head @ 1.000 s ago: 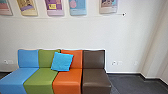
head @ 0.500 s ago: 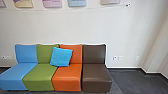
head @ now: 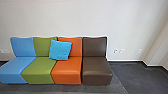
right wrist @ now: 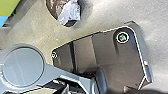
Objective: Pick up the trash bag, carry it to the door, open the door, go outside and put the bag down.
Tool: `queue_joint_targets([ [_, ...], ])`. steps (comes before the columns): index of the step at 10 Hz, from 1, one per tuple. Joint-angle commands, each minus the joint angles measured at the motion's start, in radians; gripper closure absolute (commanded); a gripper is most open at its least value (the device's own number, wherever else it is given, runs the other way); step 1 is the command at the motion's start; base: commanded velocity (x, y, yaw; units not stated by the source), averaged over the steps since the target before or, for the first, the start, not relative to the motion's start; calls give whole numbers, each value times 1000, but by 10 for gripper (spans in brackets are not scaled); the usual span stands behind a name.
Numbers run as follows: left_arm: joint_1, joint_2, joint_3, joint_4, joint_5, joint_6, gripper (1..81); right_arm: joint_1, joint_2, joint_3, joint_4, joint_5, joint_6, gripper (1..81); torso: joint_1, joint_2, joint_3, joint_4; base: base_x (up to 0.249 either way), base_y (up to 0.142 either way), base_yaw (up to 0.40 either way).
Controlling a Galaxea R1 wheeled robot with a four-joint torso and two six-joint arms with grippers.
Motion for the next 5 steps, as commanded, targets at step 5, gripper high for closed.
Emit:
queue_joint_targets([
  [5, -134, -24, 3, -66, 118, -4, 10, 78, -93, 56, 13, -73, 25, 10, 146, -225, -105, 0, 0, 0, 0],
])
